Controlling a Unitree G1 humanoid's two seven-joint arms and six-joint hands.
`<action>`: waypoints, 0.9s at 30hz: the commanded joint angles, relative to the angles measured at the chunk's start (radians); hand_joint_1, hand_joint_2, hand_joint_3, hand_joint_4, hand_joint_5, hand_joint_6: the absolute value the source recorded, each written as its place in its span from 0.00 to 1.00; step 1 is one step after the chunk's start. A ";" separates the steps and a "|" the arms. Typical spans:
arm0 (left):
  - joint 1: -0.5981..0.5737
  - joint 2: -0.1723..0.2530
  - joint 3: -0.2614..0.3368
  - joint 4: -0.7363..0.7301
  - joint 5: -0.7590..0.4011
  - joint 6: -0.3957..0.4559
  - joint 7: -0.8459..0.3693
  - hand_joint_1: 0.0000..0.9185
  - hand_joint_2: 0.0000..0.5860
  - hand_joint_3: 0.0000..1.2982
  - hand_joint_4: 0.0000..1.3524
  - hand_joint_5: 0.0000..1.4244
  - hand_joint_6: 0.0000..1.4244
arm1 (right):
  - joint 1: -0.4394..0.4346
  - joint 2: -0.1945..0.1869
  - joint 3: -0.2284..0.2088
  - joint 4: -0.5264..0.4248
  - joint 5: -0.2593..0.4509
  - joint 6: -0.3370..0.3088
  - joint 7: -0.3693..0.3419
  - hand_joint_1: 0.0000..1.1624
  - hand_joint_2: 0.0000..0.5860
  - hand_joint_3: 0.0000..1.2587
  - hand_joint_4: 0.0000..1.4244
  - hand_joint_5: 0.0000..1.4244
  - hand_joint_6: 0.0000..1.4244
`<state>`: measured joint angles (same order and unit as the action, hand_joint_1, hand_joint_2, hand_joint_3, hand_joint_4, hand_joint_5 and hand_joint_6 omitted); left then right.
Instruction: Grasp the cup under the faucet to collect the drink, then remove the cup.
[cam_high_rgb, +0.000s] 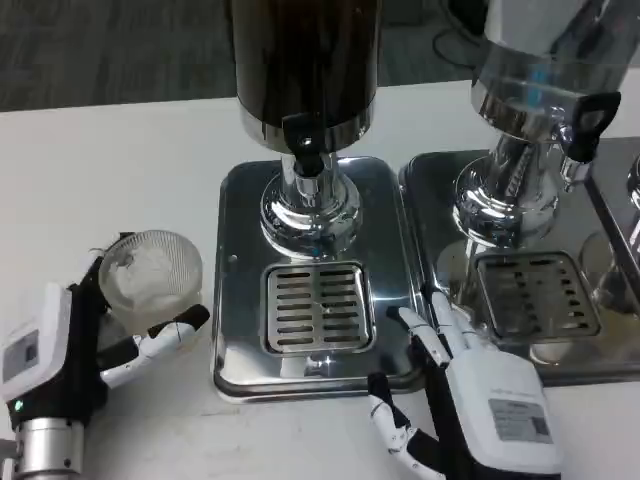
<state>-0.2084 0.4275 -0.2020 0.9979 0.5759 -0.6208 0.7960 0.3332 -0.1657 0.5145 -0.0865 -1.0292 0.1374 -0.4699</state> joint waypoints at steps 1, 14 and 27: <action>-0.011 0.004 -0.003 0.018 0.003 -0.016 0.030 0.45 0.19 0.26 0.30 0.49 0.55 | 0.001 0.002 -0.003 -0.008 0.009 0.002 0.000 0.23 0.74 0.16 0.01 0.08 0.18; -0.003 -0.004 -0.012 0.013 0.026 -0.004 0.120 0.50 0.24 0.34 0.40 0.59 0.71 | -0.017 -0.009 -0.009 -0.006 0.018 -0.003 0.013 0.23 0.74 0.16 0.01 0.08 0.18; -0.017 -0.008 -0.017 0.009 0.035 -0.002 0.185 0.50 0.24 0.34 0.40 0.59 0.71 | -0.007 -0.014 -0.014 -0.018 0.015 0.001 0.007 0.23 0.74 0.16 0.01 0.08 0.18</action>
<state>-0.2065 0.4217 -0.2166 1.0097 0.6019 -0.6151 0.9442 0.3201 -0.1728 0.5091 -0.0892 -1.0181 0.1373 -0.4634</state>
